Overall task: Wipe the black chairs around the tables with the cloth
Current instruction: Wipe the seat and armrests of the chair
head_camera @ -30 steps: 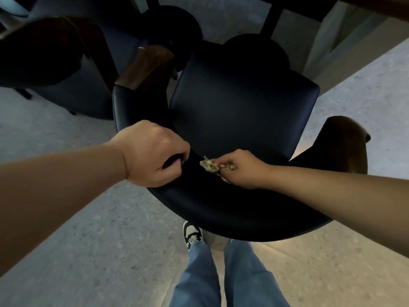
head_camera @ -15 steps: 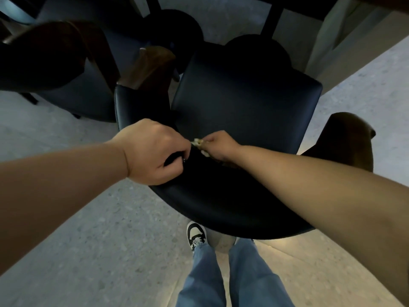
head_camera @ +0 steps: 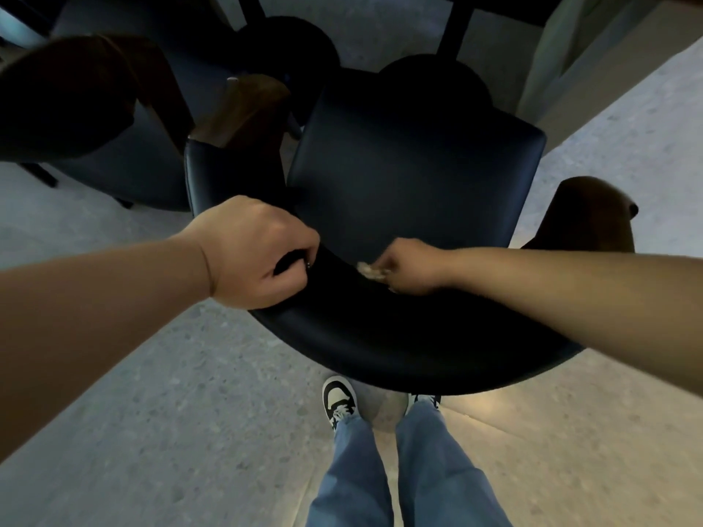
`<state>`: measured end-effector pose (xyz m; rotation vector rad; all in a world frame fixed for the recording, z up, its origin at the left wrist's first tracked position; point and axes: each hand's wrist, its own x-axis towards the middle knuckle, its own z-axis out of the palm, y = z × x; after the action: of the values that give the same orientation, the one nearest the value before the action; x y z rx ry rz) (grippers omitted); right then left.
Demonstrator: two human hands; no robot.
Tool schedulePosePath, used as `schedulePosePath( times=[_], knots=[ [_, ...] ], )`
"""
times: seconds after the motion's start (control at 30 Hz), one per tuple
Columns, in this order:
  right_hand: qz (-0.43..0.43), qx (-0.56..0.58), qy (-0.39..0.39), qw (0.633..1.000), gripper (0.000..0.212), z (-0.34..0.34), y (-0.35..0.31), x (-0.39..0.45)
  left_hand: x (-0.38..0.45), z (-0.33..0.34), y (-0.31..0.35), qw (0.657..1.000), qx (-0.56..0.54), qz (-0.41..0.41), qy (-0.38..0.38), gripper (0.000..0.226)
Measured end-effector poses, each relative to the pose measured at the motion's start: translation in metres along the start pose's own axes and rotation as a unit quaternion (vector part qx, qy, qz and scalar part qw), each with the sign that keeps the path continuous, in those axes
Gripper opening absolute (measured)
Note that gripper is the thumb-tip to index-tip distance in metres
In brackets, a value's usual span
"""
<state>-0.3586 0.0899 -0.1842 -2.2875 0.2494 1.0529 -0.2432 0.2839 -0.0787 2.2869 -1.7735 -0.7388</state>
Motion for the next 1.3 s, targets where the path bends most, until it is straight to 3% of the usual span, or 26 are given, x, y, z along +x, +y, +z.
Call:
schedulePosePath(
  times=[0.13,0.23,0.33,0.4,0.57,0.67,0.8,0.9,1.0,1.07,1.13,1.23,1.3],
  knots=[
    [0.083,-0.142,-0.072,0.984,0.024,-0.027,0.043,-0.034,-0.001,0.0,-0.002,1.0,0.0,0.005,-0.001,0.047],
    [0.113,-0.094,-0.032,0.989,0.024,-0.028,0.02,-0.02,-0.001,0.001,-0.004,1.0,0.001,0.009,0.01,0.049],
    [0.077,0.105,0.1,0.986,0.026,-0.029,-0.039,0.021,-0.001,0.002,-0.003,0.999,0.002,0.03,0.036,0.045],
    [0.017,0.176,0.13,0.976,0.025,-0.033,-0.083,0.043,0.0,0.002,-0.003,0.996,0.0,0.059,0.06,0.034],
    [-0.093,0.114,0.166,0.975,0.022,-0.019,-0.108,0.036,0.002,0.003,-0.004,0.994,-0.001,0.088,0.063,0.016],
    [-0.105,0.025,0.113,0.988,0.011,-0.004,-0.066,0.001,0.0,0.004,-0.005,0.995,0.005,0.078,0.059,0.018],
    [-0.022,-0.111,-0.004,0.994,0.011,-0.01,-0.008,-0.05,-0.001,0.003,-0.004,0.997,0.013,0.061,0.055,0.019],
    [0.028,-0.146,-0.034,0.988,0.014,-0.023,0.0,-0.059,-0.001,0.002,-0.003,0.997,0.017,0.052,0.053,0.02],
    [0.056,0.009,0.077,0.995,0.025,-0.026,-0.028,-0.029,-0.002,0.003,-0.002,0.997,0.006,0.045,0.07,0.019],
    [0.059,0.223,0.15,0.961,0.024,-0.025,-0.06,-0.006,-0.002,0.005,-0.004,0.993,-0.037,0.02,0.108,0.025],
    [0.029,0.339,0.157,0.927,0.024,-0.021,-0.094,0.01,-0.001,0.007,-0.005,0.985,-0.086,-0.017,0.152,0.037],
    [-0.02,0.183,0.153,0.971,0.024,-0.016,-0.119,0.012,0.002,0.008,-0.005,0.975,-0.111,-0.043,0.19,0.046],
    [-0.068,0.115,0.172,0.976,0.021,-0.012,-0.112,0.003,0.002,0.007,-0.004,0.974,-0.105,-0.053,0.194,0.047]
  ],
)
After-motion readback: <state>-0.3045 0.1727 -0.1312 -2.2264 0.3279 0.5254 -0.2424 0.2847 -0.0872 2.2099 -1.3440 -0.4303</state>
